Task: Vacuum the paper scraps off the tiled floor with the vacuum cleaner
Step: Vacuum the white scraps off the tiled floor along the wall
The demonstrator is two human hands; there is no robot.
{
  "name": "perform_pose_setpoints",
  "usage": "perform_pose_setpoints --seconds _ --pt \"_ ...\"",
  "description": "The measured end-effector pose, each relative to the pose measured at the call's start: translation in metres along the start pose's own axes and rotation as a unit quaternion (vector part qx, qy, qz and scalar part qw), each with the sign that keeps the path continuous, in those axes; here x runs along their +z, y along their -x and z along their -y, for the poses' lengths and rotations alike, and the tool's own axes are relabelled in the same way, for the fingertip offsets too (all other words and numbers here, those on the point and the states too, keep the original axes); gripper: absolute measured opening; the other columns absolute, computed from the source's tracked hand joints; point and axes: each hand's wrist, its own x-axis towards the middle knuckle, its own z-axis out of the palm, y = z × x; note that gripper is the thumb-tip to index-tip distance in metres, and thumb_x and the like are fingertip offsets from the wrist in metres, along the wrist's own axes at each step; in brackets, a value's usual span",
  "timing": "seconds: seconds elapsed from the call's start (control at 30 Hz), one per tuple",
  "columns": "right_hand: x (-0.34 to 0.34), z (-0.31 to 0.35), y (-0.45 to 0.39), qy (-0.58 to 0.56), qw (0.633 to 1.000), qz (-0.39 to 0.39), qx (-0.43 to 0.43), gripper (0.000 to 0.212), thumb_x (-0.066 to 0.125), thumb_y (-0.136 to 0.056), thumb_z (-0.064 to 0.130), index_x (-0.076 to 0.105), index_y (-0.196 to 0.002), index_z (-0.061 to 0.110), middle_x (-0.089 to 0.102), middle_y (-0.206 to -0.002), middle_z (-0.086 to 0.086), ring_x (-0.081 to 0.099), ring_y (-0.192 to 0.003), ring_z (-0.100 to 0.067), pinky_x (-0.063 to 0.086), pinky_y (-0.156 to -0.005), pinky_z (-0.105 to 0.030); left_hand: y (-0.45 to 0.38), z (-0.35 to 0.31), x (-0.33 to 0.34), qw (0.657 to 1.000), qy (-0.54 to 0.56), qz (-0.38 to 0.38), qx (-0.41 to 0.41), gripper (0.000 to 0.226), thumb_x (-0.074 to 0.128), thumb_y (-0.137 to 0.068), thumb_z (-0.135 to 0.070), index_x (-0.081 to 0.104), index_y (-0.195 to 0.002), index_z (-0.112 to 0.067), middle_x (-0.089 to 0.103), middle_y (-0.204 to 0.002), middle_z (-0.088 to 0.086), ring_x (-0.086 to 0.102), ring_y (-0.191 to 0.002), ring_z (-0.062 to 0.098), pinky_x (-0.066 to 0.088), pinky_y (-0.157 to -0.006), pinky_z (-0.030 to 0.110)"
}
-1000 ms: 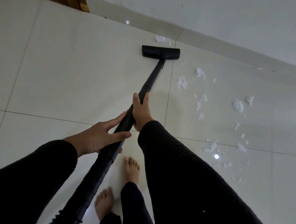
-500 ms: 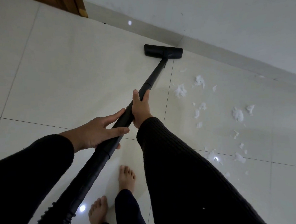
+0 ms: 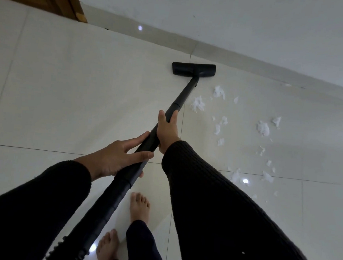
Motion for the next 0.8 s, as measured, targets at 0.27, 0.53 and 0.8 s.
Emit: perform_pose_setpoints --seconds 0.27,0.53,0.8 --pt "-0.036 -0.009 0.011 -0.013 1.000 -0.014 0.007 0.069 0.043 -0.101 0.046 -0.001 -0.154 0.044 0.031 -0.157 -0.004 0.045 -0.132 -0.030 0.043 -0.109 -0.051 0.000 0.002 0.032 1.000 0.009 0.022 0.007 0.067 0.062 -0.088 -0.031 0.028 -0.145 -0.044 0.069 -0.059 -0.004 0.065 -0.044 0.008 0.051 -0.043 0.021" --pt "-0.050 -0.032 0.022 0.004 0.999 -0.040 0.011 0.074 0.044 -0.094 0.056 -0.002 -0.152 0.049 0.035 -0.156 0.000 0.047 -0.132 -0.028 0.044 -0.108 -0.052 0.000 0.013 0.054 0.999 0.005 0.039 0.003 0.068 0.063 -0.087 -0.030 0.029 -0.145 -0.043 0.067 -0.068 0.003 0.065 -0.045 0.009 0.051 -0.043 0.021" --pt "-0.061 -0.043 0.032 -0.032 0.998 -0.042 0.017 0.071 0.044 -0.099 0.049 -0.001 -0.153 0.046 0.031 -0.157 -0.002 0.044 -0.136 -0.030 0.043 -0.110 -0.054 0.006 0.023 0.064 0.999 -0.004 0.053 0.003 0.069 0.063 -0.086 -0.031 0.029 -0.145 -0.043 0.067 -0.077 0.005 0.068 -0.054 0.010 0.053 -0.046 0.024"
